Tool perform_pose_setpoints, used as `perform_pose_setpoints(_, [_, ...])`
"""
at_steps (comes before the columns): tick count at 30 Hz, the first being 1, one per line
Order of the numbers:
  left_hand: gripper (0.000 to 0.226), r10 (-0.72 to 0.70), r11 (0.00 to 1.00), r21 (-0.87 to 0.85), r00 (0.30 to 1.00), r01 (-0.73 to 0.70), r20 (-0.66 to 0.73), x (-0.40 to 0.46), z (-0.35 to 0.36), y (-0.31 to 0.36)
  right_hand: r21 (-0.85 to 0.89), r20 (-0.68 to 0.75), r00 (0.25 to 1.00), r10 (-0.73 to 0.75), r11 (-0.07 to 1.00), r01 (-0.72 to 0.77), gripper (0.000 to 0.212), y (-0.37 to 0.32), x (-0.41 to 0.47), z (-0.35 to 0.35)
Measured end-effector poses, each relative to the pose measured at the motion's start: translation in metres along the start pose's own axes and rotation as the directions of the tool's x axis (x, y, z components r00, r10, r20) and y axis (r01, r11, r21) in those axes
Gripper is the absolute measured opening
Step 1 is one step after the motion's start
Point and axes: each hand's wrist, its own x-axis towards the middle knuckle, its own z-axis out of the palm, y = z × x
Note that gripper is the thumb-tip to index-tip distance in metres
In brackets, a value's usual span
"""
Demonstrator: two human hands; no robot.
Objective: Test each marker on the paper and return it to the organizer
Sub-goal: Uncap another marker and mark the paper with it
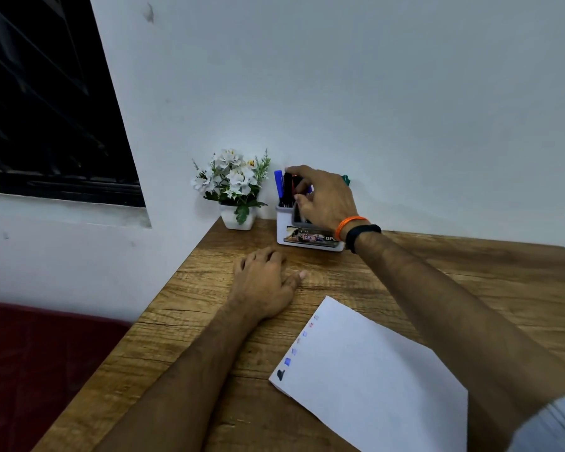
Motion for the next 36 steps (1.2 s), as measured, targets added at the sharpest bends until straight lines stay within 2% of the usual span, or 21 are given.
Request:
perform_pose_setpoints(5, [0.065, -0.005, 1.0, 0.001, 1.0, 0.005, 0.02, 0.0, -0.001, 0.0, 0.147, -0.103, 0.993, 0.055, 0.988, -0.04, 0.06, 0.006, -0.009, -0.008])
perform_pose_setpoints(8, [0.065, -0.015, 1.0, -0.004, 0.999, 0.015, 0.049, 0.001, -0.003, 0.001, 0.198, -0.123, 0.984, 0.131, 0.975, -0.105, 0.053, 0.014, -0.016, -0.021])
perform_pose_setpoints(13, [0.059, -0.009, 1.0, 0.024, 0.999, 0.007, 0.053, 0.006, -0.006, 0.015, 0.173, -0.137, 0.969, 0.204, 0.969, -0.179, 0.03, 0.035, -0.032, -0.043])
perform_pose_setpoints(17, [0.051, 0.059, 0.998, -0.008, 0.998, -0.058, 0.014, 0.017, -0.004, 0.033, 0.129, -0.123, 0.958, 0.258, 0.961, -0.243, 0.025, 0.052, -0.043, -0.051])
perform_pose_setpoints(24, [0.045, 0.084, 0.995, -0.055, 0.996, -0.084, 0.0, 0.025, 0.011, 0.031, 0.065, -0.093, 0.939, 0.33, 0.943, -0.325, 0.019, 0.064, -0.04, -0.044])
perform_pose_setpoints(32, [0.046, 0.091, 0.994, -0.064, 0.996, -0.093, -0.023, 0.026, 0.013, 0.031, -0.015, -0.146, 0.891, 0.429, 0.9, -0.436, 0.035, 0.065, -0.01, -0.026])
perform_pose_setpoints(34, [0.046, 0.088, 0.994, -0.061, 0.996, -0.089, -0.022, 0.026, 0.013, 0.031, -0.009, -0.156, 0.896, 0.416, 0.907, -0.422, 0.041, 0.068, -0.004, -0.023])
perform_pose_setpoints(36, [0.045, 0.088, 0.994, -0.064, 0.996, -0.09, -0.026, 0.026, 0.013, 0.031, -0.065, -0.113, 0.931, 0.348, 0.932, -0.356, 0.049, 0.07, 0.0, -0.021])
